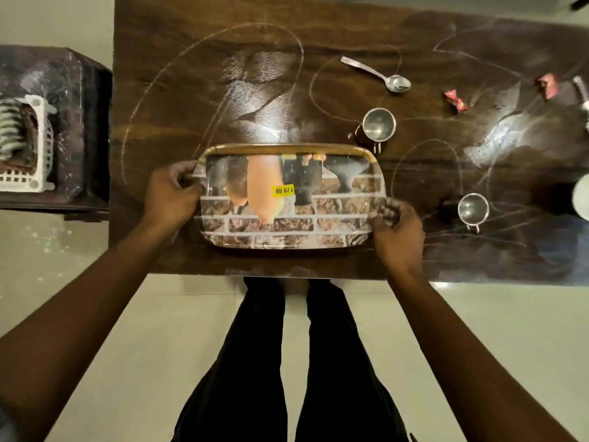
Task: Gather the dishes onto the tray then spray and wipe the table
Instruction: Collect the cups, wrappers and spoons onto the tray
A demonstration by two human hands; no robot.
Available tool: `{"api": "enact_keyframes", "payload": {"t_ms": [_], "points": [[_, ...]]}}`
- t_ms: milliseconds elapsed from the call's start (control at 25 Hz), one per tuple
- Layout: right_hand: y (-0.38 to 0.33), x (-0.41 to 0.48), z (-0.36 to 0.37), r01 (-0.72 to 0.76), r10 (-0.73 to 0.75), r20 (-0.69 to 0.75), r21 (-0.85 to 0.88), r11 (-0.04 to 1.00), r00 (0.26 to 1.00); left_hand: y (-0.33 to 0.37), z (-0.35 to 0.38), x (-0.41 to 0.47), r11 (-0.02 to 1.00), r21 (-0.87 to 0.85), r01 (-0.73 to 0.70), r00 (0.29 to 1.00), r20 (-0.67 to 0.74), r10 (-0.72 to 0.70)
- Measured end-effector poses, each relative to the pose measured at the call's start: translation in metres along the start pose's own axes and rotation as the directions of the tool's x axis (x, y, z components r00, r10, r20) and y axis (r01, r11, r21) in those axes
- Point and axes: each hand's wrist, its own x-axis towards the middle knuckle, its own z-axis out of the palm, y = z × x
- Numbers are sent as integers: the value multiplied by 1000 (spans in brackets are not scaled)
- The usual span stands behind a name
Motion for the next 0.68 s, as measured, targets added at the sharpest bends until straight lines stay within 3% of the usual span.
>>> {"api": "enact_keyframes", "payload": {"t_ms": [280,680], "points": [[63,-4,-13,-128,134,-63,90,988,989,-25,61,-12,1000,30,10,998,66,-12],[84,20,-4,-159,174,-124,122,980,977,-33,81,-4,981,189,-39,994,111,18]]}}
